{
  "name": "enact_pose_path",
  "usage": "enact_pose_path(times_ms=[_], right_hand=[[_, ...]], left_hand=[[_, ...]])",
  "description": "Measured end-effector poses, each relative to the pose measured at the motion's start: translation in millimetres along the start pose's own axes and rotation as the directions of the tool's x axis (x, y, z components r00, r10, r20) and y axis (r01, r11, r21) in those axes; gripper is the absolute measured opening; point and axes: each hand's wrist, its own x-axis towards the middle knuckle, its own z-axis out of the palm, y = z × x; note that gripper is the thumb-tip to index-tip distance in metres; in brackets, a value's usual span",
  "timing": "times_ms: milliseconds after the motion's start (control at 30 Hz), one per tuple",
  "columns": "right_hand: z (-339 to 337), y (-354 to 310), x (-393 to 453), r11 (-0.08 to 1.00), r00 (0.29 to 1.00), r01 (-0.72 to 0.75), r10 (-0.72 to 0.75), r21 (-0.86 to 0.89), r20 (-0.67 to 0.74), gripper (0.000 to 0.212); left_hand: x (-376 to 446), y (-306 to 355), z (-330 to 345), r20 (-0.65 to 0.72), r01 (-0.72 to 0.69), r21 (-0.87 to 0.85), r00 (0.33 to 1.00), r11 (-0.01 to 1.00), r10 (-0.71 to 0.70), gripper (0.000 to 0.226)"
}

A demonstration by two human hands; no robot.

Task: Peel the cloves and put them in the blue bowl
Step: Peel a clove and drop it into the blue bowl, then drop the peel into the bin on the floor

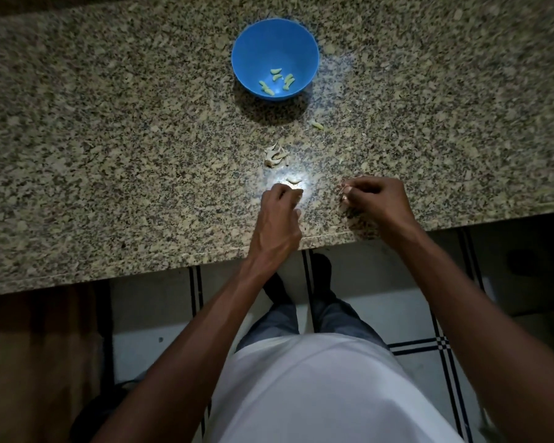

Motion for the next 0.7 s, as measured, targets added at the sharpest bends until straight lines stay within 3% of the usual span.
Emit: enact_pose_path(times_ms=[167, 367, 500, 567, 700], right_hand=[[2, 1, 3, 0.999, 1.0, 0.021, -0.021, 0.05, 0.008, 0.008], [9, 4, 8, 0.998, 0.995, 0.067, -0.068, 0.014, 0.08, 0.006], [10, 2, 13, 0.997, 0.983, 0.077, -0.081, 0.032, 0.162, 0.008], [9, 1, 18, 0.996, 0.976, 0.034, -0.052, 0.087, 0.212, 0.009], [-4, -5, 29, 0.968, 0.962, -0.112, 0.05, 0.223, 0.267, 0.014]], left_hand=[[8, 2, -7, 0.041, -0.039, 0.103, 0.999, 0.994, 0.035, 0.037], [9, 10, 10, -0.056, -0.01, 0.15, 0.998, 0.989, 0.019, 0.007], [3, 18, 16, -0.069, 0.017, 0.285, 0.998, 0.958, 0.003, 0.02], [4, 19, 19, -0.082, 0.054, 0.247, 0.996, 0.967, -0.034, 0.026], [9, 32, 13, 0.024, 0.13, -0.057, 0.991, 0.99, -0.129, 0.017]])
